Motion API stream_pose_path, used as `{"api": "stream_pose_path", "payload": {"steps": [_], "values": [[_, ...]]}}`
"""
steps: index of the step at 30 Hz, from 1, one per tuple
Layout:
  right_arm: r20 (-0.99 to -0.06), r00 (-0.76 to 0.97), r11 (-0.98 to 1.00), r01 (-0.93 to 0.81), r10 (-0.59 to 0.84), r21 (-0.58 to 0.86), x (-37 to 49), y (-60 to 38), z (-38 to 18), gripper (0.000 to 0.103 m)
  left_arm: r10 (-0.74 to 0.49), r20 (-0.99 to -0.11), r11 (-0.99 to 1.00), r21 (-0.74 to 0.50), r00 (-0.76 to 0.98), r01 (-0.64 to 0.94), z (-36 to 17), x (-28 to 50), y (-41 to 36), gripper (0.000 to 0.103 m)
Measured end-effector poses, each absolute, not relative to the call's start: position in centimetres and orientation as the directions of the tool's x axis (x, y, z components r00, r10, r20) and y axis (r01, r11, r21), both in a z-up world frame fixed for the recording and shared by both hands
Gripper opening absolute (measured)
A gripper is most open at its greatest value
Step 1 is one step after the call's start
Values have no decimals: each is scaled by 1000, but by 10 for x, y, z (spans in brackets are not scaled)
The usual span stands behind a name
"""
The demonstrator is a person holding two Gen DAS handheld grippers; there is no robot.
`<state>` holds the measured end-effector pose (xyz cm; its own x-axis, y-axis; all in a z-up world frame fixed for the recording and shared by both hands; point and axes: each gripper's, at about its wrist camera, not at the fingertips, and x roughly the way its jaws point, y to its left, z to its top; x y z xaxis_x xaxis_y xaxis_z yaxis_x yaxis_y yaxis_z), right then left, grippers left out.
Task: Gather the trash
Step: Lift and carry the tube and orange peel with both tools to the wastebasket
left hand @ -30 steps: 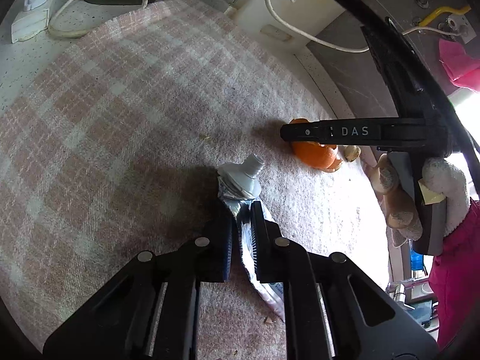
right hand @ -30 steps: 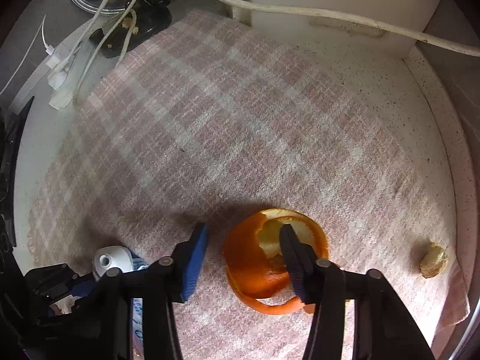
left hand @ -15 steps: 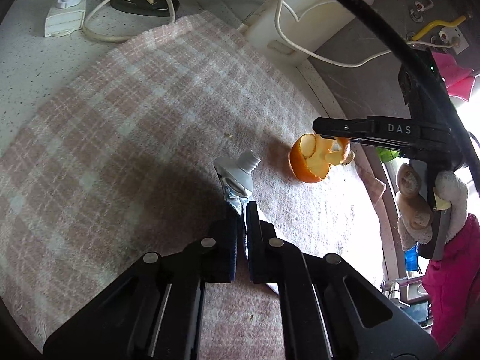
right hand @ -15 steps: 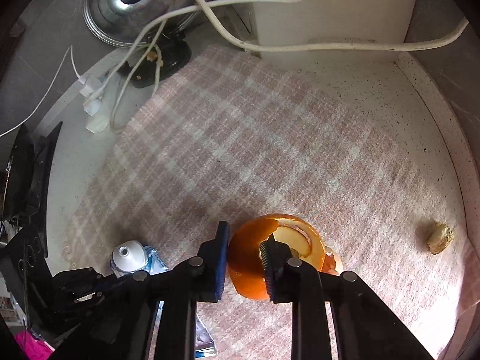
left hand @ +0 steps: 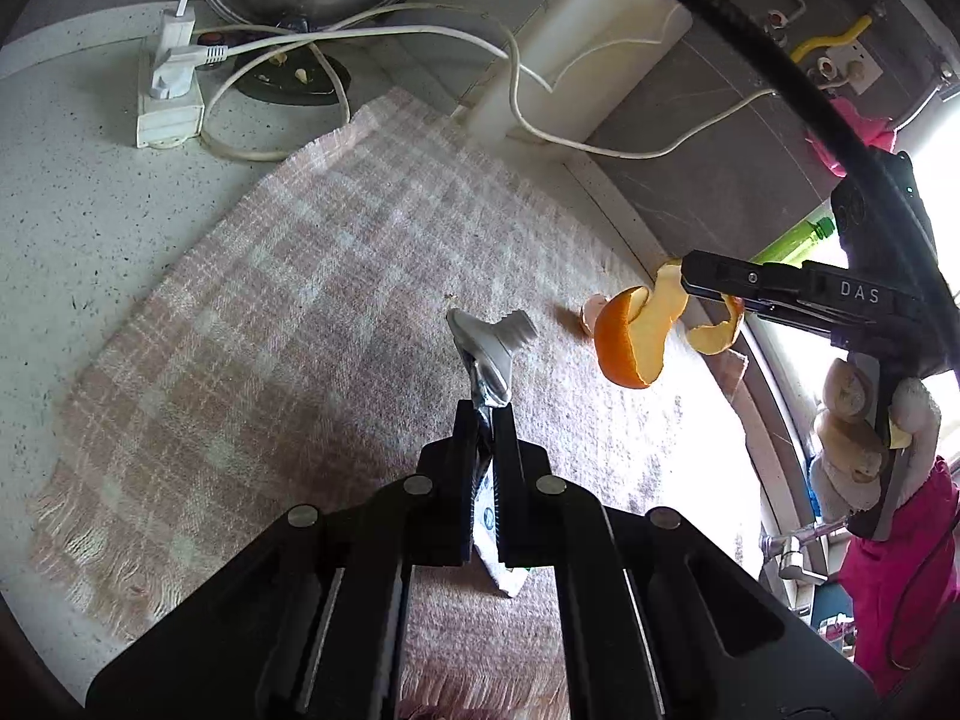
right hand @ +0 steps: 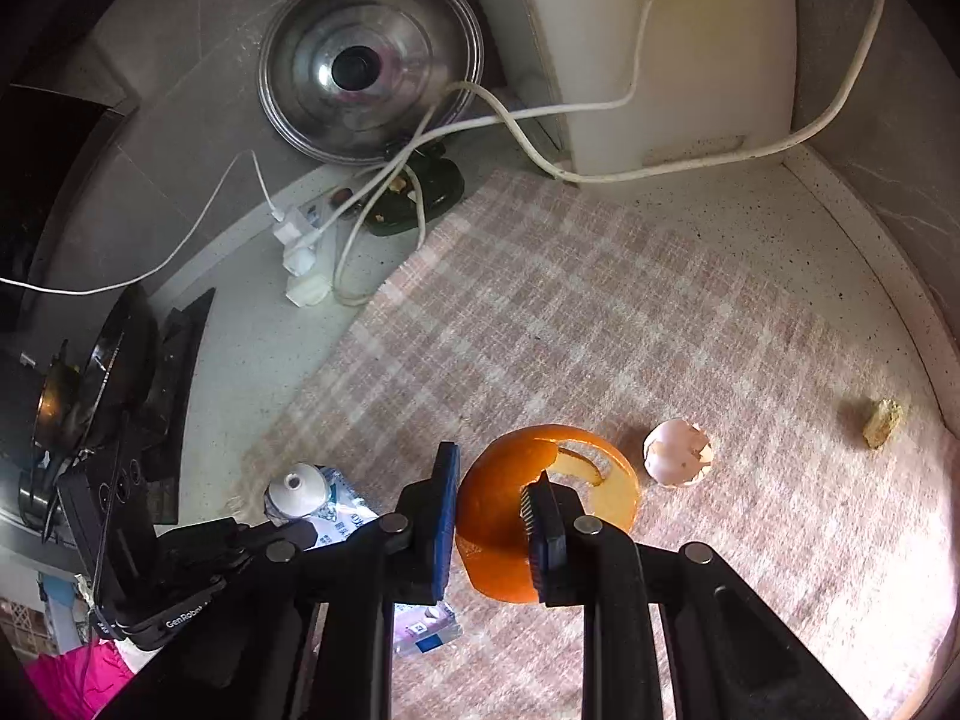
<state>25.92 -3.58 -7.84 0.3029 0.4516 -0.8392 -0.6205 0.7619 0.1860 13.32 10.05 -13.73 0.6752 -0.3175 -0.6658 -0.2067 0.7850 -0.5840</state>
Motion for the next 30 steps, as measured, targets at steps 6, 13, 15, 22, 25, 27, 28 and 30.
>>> {"api": "stream_pose_path", "payload": {"steps": [6,13,15,22,25,27,28,30], "values": [[-809,340,771,-604,479,203,219,-55,-67,19,-317,-656,805,-568,685,-171,-123,116,99,2],[-783,357,781,-574,509,246,174,-81,-62,19,-323,-653,826,-548,685,-133,-107,86,95,2],[-781,361,781,-574,510,245,159,-85,-62,19,-318,-656,837,-533,684,-123,-103,77,92,2],[-771,359,778,-568,526,267,108,-97,-67,19,-304,-669,866,-491,678,-96,-96,43,83,2],[-770,356,778,-565,529,274,88,-101,-71,19,-303,-677,877,-473,671,-81,-95,29,79,2],[-766,354,778,-559,537,287,76,-104,-73,19,-302,-680,883,-463,668,-72,-95,18,77,2],[-764,355,779,-554,539,293,70,-105,-74,19,-300,-682,886,-458,667,-70,-95,13,76,2],[-762,353,781,-547,543,303,58,-108,-79,19,-300,-686,890,-452,662,-65,-98,2,75,2]]}}
